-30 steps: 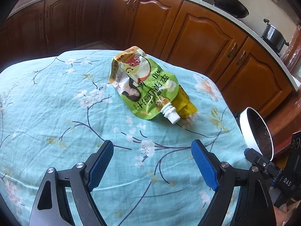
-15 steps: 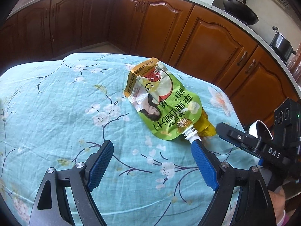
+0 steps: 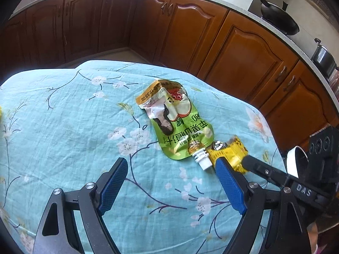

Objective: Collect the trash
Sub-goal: 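Grasp the green juice pouch with the left tool while the right tool grasps the yellow wrapper, then carry the pouch and yellow wrapper over the bin and open both tools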

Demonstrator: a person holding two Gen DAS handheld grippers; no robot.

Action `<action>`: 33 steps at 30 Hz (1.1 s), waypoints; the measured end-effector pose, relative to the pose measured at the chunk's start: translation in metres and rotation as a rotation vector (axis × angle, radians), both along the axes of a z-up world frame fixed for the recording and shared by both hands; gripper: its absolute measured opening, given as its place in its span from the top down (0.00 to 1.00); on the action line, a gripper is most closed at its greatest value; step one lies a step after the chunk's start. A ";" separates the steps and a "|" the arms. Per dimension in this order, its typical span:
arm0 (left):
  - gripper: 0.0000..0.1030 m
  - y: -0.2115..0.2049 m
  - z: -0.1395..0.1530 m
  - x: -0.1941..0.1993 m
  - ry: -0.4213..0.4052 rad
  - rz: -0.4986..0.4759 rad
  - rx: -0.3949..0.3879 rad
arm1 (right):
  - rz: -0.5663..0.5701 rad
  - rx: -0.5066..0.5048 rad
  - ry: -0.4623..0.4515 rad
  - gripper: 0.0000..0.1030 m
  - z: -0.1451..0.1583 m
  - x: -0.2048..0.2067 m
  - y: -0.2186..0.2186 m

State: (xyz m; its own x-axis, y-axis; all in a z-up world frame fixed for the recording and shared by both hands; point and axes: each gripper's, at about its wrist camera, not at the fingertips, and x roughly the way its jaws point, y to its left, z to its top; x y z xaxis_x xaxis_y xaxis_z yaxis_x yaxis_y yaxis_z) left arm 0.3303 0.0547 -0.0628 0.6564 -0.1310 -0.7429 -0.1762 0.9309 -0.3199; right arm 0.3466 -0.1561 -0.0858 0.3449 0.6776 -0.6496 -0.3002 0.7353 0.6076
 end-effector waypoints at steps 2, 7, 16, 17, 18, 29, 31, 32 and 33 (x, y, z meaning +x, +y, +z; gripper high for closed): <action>0.18 -0.004 -0.002 0.011 0.005 0.001 0.023 | -0.028 0.008 -0.013 0.87 0.005 -0.011 -0.015; 0.18 -0.011 -0.016 0.051 0.050 0.046 0.074 | -0.077 0.019 -0.033 0.87 0.015 -0.038 -0.044; 0.54 -0.025 -0.033 0.090 0.070 0.024 0.058 | -0.130 0.041 -0.065 0.87 0.030 -0.067 -0.068; 0.64 -0.029 -0.031 0.088 0.059 0.016 0.076 | -0.137 0.045 -0.065 0.87 0.031 -0.069 -0.071; 0.70 -0.033 -0.029 0.085 0.045 0.001 0.092 | -0.144 0.047 -0.066 0.87 0.030 -0.071 -0.074; 0.90 -0.082 -0.005 0.013 -0.033 -0.235 0.031 | -0.214 0.050 -0.085 0.87 0.035 -0.086 -0.100; 0.90 -0.095 -0.002 -0.001 -0.039 -0.278 0.026 | -0.226 0.037 -0.096 0.87 0.037 -0.092 -0.106; 0.90 -0.102 0.000 -0.008 -0.041 -0.298 0.020 | -0.233 0.034 -0.101 0.87 0.038 -0.094 -0.110; 0.90 -0.106 0.002 -0.014 -0.041 -0.317 0.014 | -0.241 0.029 -0.106 0.87 0.040 -0.097 -0.114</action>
State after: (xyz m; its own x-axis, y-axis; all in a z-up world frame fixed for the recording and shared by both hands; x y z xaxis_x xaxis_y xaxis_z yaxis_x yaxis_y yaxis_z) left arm 0.3166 -0.0516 -0.0609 0.6140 -0.3239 -0.7198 0.1365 0.9418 -0.3073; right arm 0.2494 -0.2696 -0.0463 0.5636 0.5858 -0.5824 -0.1819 0.7757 0.6043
